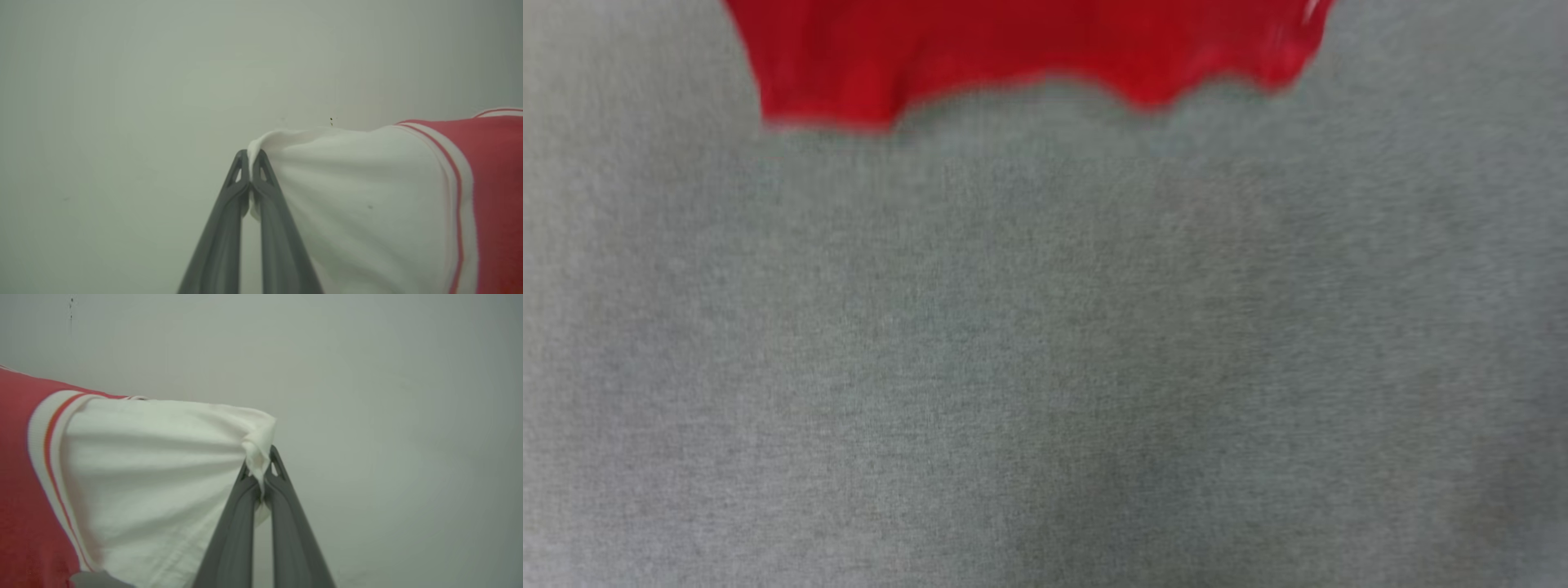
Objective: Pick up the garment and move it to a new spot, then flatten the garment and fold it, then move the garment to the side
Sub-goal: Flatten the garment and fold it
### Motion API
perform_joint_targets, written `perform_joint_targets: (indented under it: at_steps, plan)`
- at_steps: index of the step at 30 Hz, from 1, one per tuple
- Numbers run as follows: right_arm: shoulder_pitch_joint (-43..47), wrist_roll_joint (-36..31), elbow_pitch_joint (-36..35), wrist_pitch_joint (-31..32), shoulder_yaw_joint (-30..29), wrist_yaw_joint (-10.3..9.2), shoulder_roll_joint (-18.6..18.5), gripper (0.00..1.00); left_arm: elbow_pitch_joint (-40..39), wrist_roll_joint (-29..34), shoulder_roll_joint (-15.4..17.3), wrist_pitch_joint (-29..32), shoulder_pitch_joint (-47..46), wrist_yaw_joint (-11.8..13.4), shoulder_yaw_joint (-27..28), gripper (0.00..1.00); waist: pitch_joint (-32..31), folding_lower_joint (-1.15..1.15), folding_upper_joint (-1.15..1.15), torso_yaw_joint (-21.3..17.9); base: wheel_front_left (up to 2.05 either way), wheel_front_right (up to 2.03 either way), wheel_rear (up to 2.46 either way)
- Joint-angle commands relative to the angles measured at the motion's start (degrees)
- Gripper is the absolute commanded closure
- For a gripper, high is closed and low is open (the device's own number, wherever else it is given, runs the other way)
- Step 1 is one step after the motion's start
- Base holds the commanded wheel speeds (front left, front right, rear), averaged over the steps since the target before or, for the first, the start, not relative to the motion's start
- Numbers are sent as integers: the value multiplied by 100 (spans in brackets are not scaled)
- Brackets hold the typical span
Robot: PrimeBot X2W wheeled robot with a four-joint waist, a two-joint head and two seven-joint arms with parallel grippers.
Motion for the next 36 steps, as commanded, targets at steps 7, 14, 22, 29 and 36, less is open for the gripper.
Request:
perform_joint_targets:
  at_steps: [7, 14, 22, 29, 36]
  plan:
    - [-746, -606, 872, -690, -188, -6, 421, 100, 1036, 266, -493, -666, -894, -85, -262, 100, 714, -1, 0, 281, 0, 0, 0]
    - [-696, -676, 1479, -1025, -71, -6, 692, 100, 1858, 143, -942, -1117, -816, -234, -501, 100, 940, -1, 0, 417, 0, 0, 0]
    - [286, -225, 1748, -1246, 343, -6, 568, 100, 2278, 55, -1256, -1488, 252, -293, -822, 100, 764, -1, 0, 524, 0, 0, 0]
    - [1840, 472, 1566, -1377, 581, -6, 320, 100, 2131, -152, -1502, -1661, 1929, -164, -994, 100, 68, -1, 0, 612, 0, 0, 0]
    - [3926, 1643, 857, -948, 911, -7, -118, 100, 1356, -563, -1334, -1266, 3866, 35, -1107, 100, -723, -1, 0, 667, 0, 0, 0]
